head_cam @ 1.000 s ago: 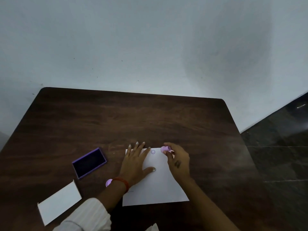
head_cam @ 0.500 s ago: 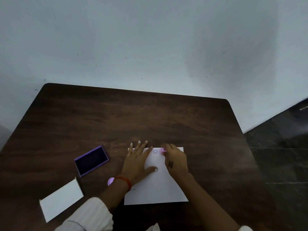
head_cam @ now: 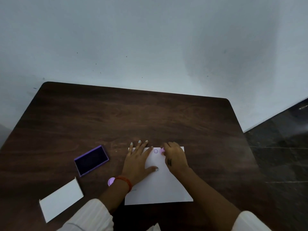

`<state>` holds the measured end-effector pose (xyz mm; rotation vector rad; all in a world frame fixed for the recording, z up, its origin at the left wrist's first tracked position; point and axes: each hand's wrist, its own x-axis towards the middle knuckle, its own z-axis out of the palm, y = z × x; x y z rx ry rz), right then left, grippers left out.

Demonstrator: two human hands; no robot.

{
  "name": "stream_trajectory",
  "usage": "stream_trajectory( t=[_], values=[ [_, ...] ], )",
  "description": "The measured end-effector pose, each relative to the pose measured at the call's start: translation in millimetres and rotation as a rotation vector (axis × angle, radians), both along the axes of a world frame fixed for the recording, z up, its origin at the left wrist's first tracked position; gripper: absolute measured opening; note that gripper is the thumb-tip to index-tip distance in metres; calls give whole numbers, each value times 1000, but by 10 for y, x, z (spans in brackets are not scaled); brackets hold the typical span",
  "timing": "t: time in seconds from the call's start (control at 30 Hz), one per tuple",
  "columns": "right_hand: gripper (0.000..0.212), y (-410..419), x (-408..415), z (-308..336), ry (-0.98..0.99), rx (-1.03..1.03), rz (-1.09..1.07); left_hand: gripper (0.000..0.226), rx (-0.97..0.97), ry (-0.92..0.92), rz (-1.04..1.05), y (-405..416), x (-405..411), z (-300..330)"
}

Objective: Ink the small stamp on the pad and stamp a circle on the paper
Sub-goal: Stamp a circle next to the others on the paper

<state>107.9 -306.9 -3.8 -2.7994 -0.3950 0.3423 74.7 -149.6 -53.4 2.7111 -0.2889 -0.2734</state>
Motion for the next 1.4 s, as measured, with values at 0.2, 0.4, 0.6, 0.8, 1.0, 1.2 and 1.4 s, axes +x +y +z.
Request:
stream_trajectory(
  t=[0.2,0.4,0.6,0.8,1.0,1.2,1.4],
  values=[
    [19,-16,5,-31,-28,5,34,81,2,-5,9,-7,-2,-13],
    [17,-41,23,-81,-50,20,53,81,-16,-26,12,-16,-8,-43],
    [17,-44,30,-93,-61,35,66,81,-9,-9,22,-19,8,-75],
    [23,-45,85,55,83,41,17,80,-7,-16,3,-3,1,-5],
    [8,-64,-139,350,95,718,-650,81,39,-2,-11,4,-2,84],
    [24,-195,-380,407,599,1539,-1016,77,-131,-106,139,171,-130,273],
    [18,-52,-788,232,843,1860,-1004,80,-341,-83,347,558,-692,351]
  ],
)
